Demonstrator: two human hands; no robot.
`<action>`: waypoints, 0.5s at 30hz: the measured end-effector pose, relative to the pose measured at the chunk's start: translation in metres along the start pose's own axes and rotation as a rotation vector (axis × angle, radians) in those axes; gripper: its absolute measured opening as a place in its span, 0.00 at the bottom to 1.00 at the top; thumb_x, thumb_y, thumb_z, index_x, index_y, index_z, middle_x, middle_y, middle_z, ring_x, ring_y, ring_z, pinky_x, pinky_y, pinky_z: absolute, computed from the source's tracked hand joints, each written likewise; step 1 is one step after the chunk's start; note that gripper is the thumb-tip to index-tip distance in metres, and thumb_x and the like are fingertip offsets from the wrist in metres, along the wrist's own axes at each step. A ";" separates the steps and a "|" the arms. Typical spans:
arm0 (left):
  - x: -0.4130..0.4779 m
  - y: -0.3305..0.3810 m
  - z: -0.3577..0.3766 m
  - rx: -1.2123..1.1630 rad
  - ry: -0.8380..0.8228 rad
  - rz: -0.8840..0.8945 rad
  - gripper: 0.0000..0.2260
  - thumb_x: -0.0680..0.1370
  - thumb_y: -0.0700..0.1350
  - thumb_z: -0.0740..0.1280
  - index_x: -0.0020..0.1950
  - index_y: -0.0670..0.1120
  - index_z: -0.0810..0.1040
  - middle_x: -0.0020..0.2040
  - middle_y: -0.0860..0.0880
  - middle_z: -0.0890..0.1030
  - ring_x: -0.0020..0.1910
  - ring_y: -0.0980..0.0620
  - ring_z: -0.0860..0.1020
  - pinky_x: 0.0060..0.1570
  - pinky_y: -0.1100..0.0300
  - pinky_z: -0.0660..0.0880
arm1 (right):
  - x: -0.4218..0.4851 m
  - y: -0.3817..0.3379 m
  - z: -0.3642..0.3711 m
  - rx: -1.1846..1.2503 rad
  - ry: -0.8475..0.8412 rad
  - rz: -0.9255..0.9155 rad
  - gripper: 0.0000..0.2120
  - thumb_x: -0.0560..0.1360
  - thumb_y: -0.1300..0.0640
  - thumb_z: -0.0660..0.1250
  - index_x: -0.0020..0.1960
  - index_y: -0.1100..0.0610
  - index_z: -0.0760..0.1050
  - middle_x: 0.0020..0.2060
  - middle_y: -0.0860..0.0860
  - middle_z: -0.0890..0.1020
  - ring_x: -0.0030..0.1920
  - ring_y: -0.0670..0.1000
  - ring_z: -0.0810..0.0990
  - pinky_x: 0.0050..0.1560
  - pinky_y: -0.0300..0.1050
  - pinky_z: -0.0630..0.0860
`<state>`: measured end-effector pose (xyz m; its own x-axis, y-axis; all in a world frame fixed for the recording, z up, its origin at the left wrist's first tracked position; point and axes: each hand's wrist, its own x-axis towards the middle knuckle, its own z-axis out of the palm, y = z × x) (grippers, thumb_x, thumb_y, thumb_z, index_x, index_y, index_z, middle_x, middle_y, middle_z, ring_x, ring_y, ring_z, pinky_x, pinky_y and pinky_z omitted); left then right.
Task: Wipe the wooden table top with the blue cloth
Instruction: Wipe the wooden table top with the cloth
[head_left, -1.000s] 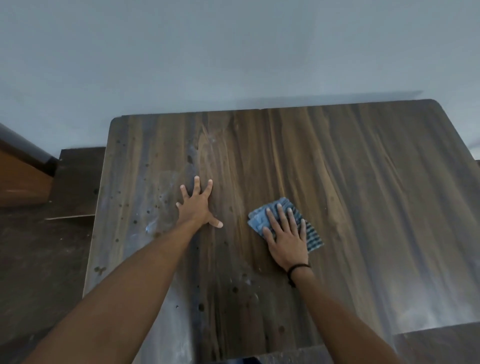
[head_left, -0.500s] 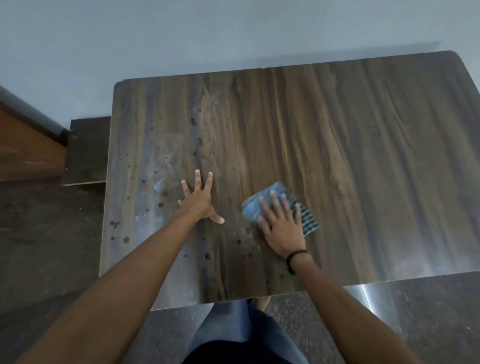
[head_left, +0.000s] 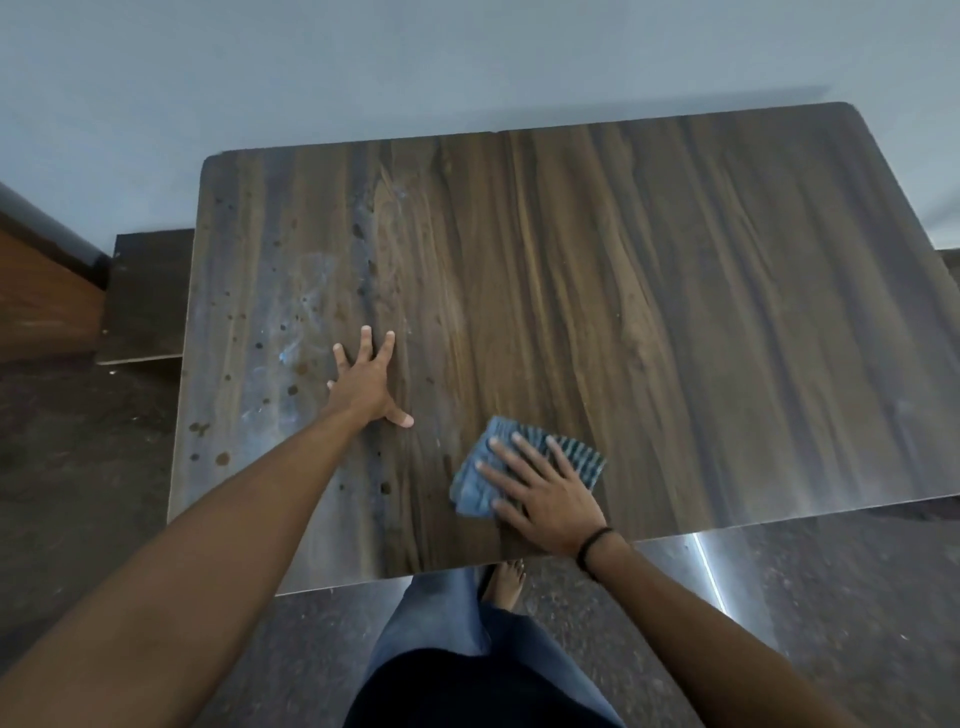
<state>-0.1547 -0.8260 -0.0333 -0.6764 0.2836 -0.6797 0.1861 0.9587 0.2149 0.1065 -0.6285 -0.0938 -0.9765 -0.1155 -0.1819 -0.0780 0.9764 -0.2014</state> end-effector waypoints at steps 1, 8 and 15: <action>-0.002 0.000 0.003 -0.003 0.003 0.005 0.64 0.64 0.53 0.83 0.82 0.58 0.37 0.81 0.53 0.31 0.78 0.34 0.34 0.70 0.25 0.56 | -0.018 0.011 0.000 -0.037 -0.029 -0.104 0.27 0.84 0.38 0.48 0.81 0.39 0.49 0.81 0.44 0.50 0.81 0.51 0.48 0.77 0.63 0.47; -0.017 -0.003 0.029 0.036 -0.015 0.033 0.66 0.62 0.56 0.84 0.81 0.61 0.35 0.79 0.54 0.27 0.78 0.33 0.34 0.70 0.24 0.53 | 0.000 0.005 -0.013 0.146 0.020 0.429 0.27 0.83 0.36 0.44 0.80 0.36 0.43 0.79 0.40 0.41 0.80 0.49 0.39 0.78 0.60 0.36; -0.019 -0.001 0.027 0.023 -0.014 0.024 0.66 0.62 0.55 0.84 0.81 0.61 0.35 0.80 0.55 0.29 0.79 0.34 0.34 0.70 0.24 0.54 | -0.053 0.032 0.007 -0.115 -0.046 -0.253 0.26 0.84 0.37 0.46 0.81 0.39 0.49 0.81 0.44 0.50 0.81 0.51 0.49 0.78 0.61 0.46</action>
<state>-0.1232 -0.8315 -0.0393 -0.6613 0.3066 -0.6846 0.2187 0.9518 0.2150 0.1570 -0.5929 -0.0971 -0.9131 -0.3642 -0.1832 -0.3434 0.9293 -0.1360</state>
